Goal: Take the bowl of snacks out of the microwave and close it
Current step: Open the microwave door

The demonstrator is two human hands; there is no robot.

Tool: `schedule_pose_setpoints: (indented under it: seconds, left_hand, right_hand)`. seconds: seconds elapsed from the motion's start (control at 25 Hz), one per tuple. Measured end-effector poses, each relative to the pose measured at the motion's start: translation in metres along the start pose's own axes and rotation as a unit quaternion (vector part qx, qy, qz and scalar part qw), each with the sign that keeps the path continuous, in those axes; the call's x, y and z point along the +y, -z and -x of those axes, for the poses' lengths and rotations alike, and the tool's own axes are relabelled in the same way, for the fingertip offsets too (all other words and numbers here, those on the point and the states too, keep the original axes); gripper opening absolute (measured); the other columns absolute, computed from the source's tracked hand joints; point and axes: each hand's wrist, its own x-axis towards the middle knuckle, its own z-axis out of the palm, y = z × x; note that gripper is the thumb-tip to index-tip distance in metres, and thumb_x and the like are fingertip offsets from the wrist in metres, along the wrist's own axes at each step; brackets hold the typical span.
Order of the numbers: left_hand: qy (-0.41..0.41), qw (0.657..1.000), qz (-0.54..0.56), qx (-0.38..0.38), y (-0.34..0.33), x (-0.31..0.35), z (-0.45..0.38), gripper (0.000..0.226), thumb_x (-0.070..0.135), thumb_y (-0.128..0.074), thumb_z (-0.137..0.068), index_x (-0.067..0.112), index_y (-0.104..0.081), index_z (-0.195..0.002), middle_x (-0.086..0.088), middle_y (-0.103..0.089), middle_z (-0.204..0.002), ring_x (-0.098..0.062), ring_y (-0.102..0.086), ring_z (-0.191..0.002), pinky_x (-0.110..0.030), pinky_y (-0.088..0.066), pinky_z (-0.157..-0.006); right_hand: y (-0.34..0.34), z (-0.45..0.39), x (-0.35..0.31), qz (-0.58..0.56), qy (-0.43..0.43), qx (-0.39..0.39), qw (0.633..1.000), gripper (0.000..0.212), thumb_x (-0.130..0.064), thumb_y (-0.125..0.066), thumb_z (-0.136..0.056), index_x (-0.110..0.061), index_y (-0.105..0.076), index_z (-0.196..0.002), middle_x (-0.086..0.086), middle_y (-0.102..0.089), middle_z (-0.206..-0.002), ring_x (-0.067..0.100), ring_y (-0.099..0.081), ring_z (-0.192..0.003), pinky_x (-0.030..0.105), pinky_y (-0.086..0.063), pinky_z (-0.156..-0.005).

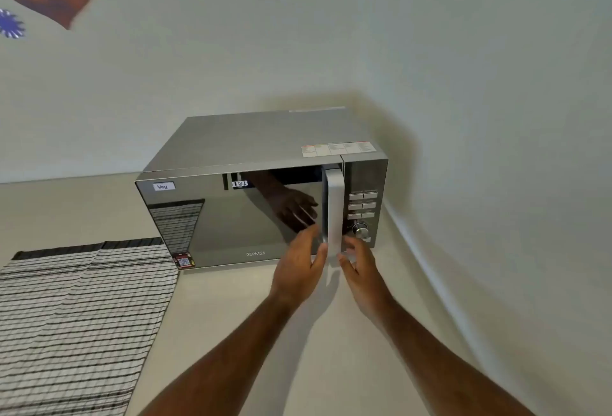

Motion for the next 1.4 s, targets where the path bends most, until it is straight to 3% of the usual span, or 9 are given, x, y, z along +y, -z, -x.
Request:
schedule_pose_setpoints:
  seconds: [0.12, 0.44, 0.64, 0.96, 1.04, 1.12, 1.28, 1.4]
  left_hand:
    - [0.0, 0.994, 0.108, 0.026, 0.001, 0.02, -0.02, 0.045, 0.044, -0.044, -0.113, 0.025, -0.047, -0.153, 0.0, -0.062, -0.149, -0.017, -0.061, -0.134, -0.042, -0.054, -0.112]
    - [0.005, 0.983, 0.181, 0.041, 0.005, 0.035, -0.041, 0.027, 0.032, -0.05, -0.114, 0.021, -0.063, -0.135, 0.007, -0.071, -0.117, -0.002, -0.068, -0.102, -0.017, -0.056, -0.088]
    - [0.003, 0.981, 0.192, 0.04, 0.007, 0.032, -0.038, 0.027, 0.032, -0.052, -0.113, 0.02, -0.065, -0.133, 0.006, -0.07, -0.115, -0.006, -0.068, -0.102, -0.003, -0.053, -0.082]
    - [-0.001, 0.982, 0.186, 0.018, 0.012, 0.024, -0.005, 0.022, 0.036, -0.054, -0.111, 0.032, -0.065, -0.13, 0.031, -0.066, -0.109, 0.026, -0.061, -0.103, 0.005, -0.046, -0.082]
    - [0.006, 0.981, 0.193, 0.009, 0.016, 0.024, 0.007, 0.022, 0.04, -0.054, -0.11, 0.039, -0.062, -0.131, 0.032, -0.066, -0.113, 0.025, -0.062, -0.104, 0.004, -0.047, -0.083]
    - [0.0, 0.98, 0.197, 0.002, 0.019, 0.022, 0.015, 0.024, 0.042, -0.054, -0.109, 0.042, -0.061, -0.132, 0.025, -0.068, -0.118, 0.013, -0.066, -0.106, -0.002, -0.048, -0.09]
    - [-0.019, 0.975, 0.223, -0.016, 0.025, 0.018, 0.032, 0.026, 0.042, -0.054, -0.109, 0.041, -0.06, -0.135, 0.017, -0.069, -0.125, -0.011, -0.072, -0.116, -0.027, -0.059, -0.103]
    - [-0.018, 0.969, 0.246, -0.032, 0.034, 0.017, 0.047, 0.032, 0.047, -0.054, -0.106, 0.041, -0.059, -0.137, 0.027, -0.068, -0.122, 0.001, -0.072, -0.11, -0.024, -0.059, -0.101]
  right_hand:
    - [-0.004, -0.012, -0.011, -0.067, -0.031, -0.025, 0.997, 0.036, -0.034, -0.051, -0.11, -0.025, -0.052, -0.145, 0.004, -0.063, -0.144, 0.023, -0.063, -0.132, 0.048, -0.054, -0.112]
    - [-0.008, -0.021, -0.014, -0.038, -0.058, 0.025, 0.997, 0.036, -0.033, -0.048, -0.112, -0.016, -0.063, -0.139, 0.006, -0.07, -0.137, 0.025, -0.067, -0.126, 0.048, -0.055, -0.113]
    - [-0.005, -0.016, -0.016, -0.037, -0.039, 0.027, 0.998, 0.036, -0.033, -0.05, -0.111, -0.014, -0.065, -0.137, 0.006, -0.072, -0.135, 0.023, -0.068, -0.124, 0.046, -0.055, -0.112]
    - [-0.003, 0.017, -0.001, -0.018, -0.023, 0.007, 1.0, 0.038, -0.036, -0.053, -0.109, -0.015, -0.066, -0.138, 0.004, -0.073, -0.135, 0.021, -0.069, -0.123, 0.045, -0.056, -0.112]
    - [-0.004, 0.027, 0.0, -0.022, -0.017, 0.006, 1.0, 0.037, -0.038, -0.054, -0.109, -0.018, -0.067, -0.136, 0.001, -0.074, -0.132, 0.018, -0.07, -0.12, 0.044, -0.057, -0.11]
    - [-0.005, 0.038, -0.001, -0.02, -0.013, 0.005, 1.0, 0.036, -0.039, -0.054, -0.109, -0.02, -0.068, -0.135, -0.001, -0.075, -0.129, 0.016, -0.071, -0.117, 0.042, -0.058, -0.109]
    - [-0.008, 0.06, -0.006, -0.02, -0.006, 0.01, 1.0, 0.037, -0.038, -0.054, -0.109, -0.021, -0.066, -0.138, 0.0, -0.075, -0.132, 0.017, -0.07, -0.12, 0.044, -0.058, -0.109]
    - [-0.014, 0.079, -0.013, -0.034, -0.01, 0.02, 0.999, 0.035, -0.036, -0.055, -0.109, -0.021, -0.068, -0.137, -0.001, -0.076, -0.13, 0.016, -0.071, -0.119, 0.043, -0.057, -0.109]
